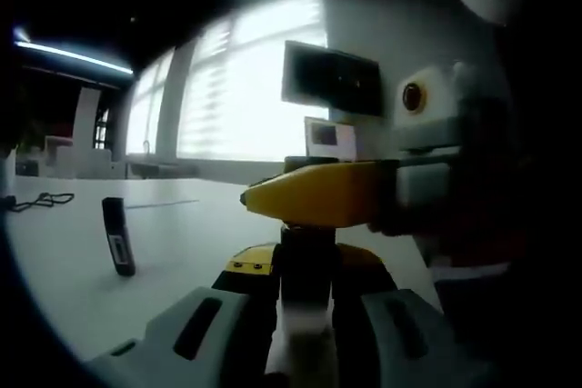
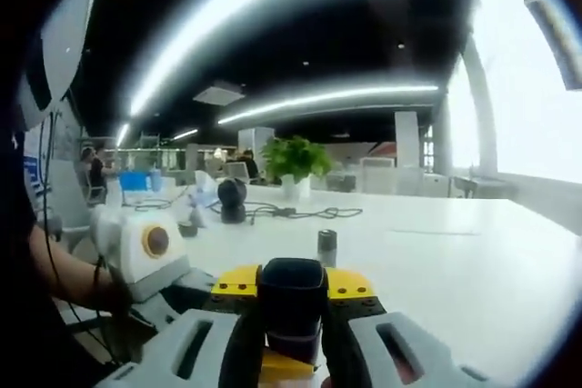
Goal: Pick up cosmetic bottle twist off cap place on table pick up cap screw tight cap place on table
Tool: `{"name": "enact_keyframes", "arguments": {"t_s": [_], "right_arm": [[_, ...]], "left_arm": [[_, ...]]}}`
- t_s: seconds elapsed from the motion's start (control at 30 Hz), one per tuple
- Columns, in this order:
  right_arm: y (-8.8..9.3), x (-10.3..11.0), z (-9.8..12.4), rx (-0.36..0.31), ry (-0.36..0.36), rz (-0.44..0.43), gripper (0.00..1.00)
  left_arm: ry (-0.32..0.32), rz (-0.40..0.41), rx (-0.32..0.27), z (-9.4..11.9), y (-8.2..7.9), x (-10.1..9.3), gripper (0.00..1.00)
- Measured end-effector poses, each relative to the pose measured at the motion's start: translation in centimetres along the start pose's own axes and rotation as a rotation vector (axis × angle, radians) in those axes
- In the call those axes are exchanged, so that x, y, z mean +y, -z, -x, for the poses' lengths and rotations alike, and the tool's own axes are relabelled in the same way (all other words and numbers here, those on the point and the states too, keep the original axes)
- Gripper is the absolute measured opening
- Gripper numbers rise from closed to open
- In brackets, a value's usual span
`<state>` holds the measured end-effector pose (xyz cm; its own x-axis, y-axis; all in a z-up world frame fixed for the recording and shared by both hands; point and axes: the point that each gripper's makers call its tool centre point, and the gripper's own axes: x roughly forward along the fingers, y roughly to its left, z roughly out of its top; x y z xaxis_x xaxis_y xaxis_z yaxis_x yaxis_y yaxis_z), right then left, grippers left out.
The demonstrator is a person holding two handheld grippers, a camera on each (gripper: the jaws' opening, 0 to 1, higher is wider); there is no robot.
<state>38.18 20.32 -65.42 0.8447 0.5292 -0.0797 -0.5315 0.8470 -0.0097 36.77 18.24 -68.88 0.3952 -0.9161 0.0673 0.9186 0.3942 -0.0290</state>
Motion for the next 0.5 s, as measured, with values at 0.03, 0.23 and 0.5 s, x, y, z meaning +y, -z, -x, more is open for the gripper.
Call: {"name": "enact_keyframes", "arguments": {"t_s": [0.03,0.23,0.5], "right_arm": [[-0.01,-0.04,-0.06,-0.001,-0.015,0.002,0.18],[-0.06,0.08,-0.18,-0.009,-0.072,-0.007,0.18],[-0.13,0.11,-0.43,-0.012,-0.096,-0.024,0.18]], "left_arm": [[0.0,0.002,-0.001,0.01,0.0,0.02,0.12],[0.0,0.01,-0.002,0.01,-0.01,0.07,0.12],[-0.002,-0.011,0.034,-0.09,0.69,0.24,0.13]]}}
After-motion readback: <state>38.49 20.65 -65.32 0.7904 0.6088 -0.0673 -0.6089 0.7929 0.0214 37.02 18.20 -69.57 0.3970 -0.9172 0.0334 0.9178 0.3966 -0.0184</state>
